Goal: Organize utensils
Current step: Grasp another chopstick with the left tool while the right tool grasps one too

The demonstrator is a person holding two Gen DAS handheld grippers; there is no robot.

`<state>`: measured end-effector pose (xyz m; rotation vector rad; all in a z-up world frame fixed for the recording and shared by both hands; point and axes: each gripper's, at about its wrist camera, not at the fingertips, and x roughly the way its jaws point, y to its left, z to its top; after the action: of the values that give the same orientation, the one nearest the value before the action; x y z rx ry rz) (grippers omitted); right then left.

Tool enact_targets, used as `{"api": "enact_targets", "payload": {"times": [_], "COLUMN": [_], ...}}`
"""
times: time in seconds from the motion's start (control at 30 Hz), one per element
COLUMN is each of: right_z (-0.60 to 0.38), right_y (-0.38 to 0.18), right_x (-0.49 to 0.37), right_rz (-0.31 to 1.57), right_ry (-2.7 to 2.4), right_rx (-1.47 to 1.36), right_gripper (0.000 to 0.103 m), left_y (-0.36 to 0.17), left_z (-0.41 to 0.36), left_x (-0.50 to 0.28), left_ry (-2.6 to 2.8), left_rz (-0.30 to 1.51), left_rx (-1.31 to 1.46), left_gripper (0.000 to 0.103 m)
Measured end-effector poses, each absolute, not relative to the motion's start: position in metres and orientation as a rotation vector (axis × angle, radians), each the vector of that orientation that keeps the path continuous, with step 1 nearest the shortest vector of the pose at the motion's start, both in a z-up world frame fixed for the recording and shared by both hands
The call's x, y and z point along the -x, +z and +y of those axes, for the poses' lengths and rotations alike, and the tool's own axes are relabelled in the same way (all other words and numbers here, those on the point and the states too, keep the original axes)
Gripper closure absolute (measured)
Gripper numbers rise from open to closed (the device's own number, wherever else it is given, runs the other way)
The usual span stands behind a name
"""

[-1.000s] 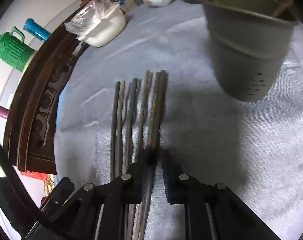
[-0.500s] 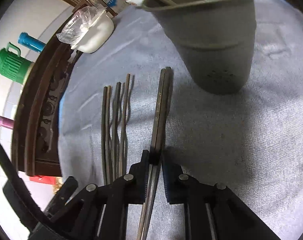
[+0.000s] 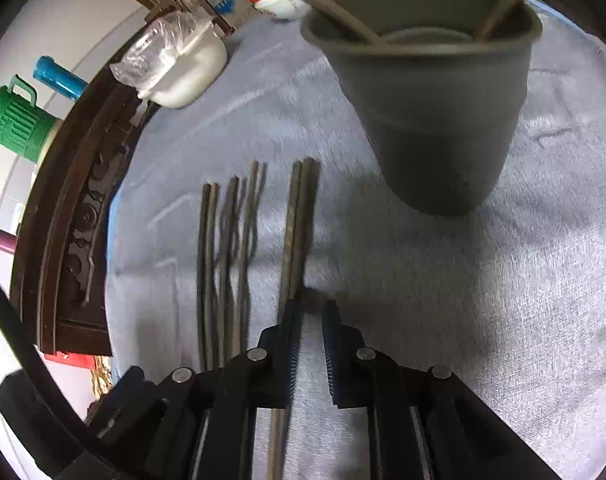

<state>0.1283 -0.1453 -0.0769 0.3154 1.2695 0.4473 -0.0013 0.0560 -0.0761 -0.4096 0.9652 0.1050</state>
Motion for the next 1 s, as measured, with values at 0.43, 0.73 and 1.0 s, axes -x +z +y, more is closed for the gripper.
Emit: {"api": "enact_targets", "payload": {"times": [0.43,0.73,1.0], "right_z": [-0.149,-0.127,-0.134], "right_y": [-0.087,-0.080,-0.080], "right_x": [-0.126,-0.137,-0.120], "right_rz": [1.297,1.303,1.286], "right_ry": [0.449,0.452,0.484], "right_rx": [-0.319,-0.136,-0.071], "right_gripper": [0.093,0.093,0.093], "left_y": [-0.077,-0.072,-0.074], "left_z": [0.060,0.063,0.041], "left_x": [0.001,-0.041,-0.097], "left_ry": [0.105,0.069,0.029], "left_rz": [0.981,1.115,1.286], "left_rx": [0.416,0.460,0.393], "left_gripper": [0.026,0.027,0.046]}}
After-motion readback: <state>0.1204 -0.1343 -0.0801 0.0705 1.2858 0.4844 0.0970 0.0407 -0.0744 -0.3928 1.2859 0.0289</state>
